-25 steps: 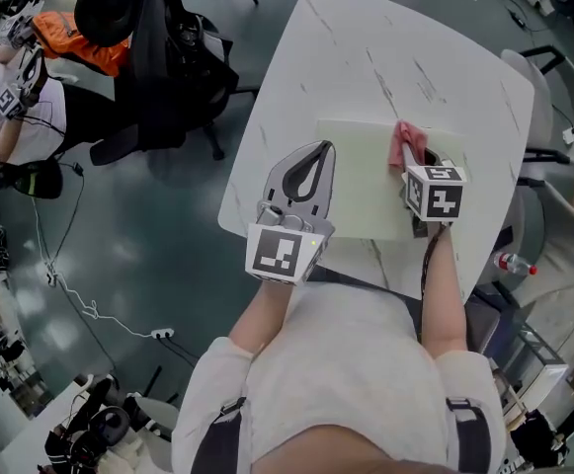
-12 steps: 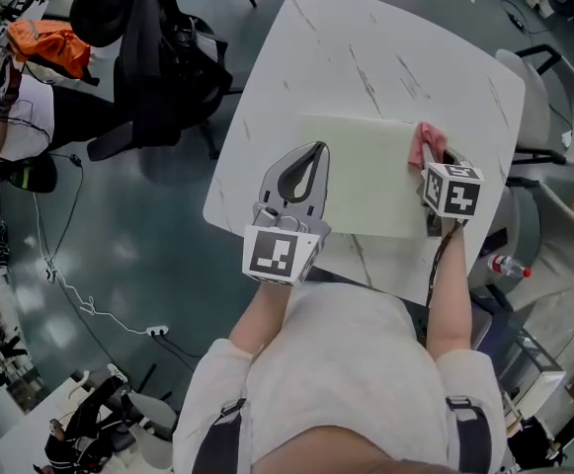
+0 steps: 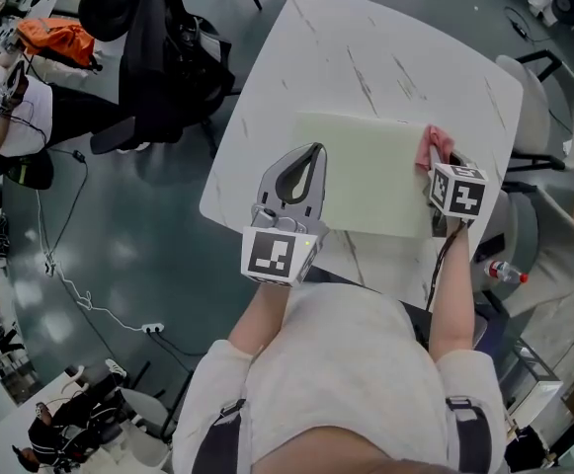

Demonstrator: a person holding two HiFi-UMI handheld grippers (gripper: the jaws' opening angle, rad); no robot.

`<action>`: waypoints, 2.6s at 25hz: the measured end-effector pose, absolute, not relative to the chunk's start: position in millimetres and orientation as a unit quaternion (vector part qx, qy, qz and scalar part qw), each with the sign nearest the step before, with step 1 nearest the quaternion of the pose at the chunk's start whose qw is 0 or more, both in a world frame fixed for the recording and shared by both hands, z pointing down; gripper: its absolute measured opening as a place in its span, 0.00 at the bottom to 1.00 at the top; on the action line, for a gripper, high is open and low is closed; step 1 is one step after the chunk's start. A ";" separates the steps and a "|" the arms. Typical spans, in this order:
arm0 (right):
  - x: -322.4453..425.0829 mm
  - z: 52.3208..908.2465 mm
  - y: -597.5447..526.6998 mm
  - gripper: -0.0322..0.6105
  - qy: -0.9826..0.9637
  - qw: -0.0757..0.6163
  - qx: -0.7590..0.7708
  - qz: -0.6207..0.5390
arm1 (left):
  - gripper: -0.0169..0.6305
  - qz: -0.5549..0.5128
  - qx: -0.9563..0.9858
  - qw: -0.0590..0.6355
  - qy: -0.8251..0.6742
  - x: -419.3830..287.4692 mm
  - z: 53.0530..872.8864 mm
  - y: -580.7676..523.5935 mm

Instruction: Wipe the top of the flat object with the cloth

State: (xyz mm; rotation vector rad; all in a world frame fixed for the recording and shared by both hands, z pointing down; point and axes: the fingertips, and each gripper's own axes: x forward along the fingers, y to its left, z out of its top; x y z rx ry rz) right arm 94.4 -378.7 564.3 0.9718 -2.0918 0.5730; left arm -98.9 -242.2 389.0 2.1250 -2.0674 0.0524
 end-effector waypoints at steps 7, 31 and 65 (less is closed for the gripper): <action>96.8 562.0 -370.3 0.10 -0.822 0.373 0.370 0.221 | 0.05 0.025 0.712 0.082 -0.696 -90.7 386.7 -236.9; 89.5 564.3 -330.4 0.10 -0.830 0.379 0.343 0.222 | 0.05 0.026 0.690 0.071 -0.720 -90.9 379.9 -202.1; -142.0 563.0 -224.8 0.10 -0.861 0.390 0.264 0.191 | 0.05 0.031 0.664 0.086 -0.742 -247.2 381.0 -104.4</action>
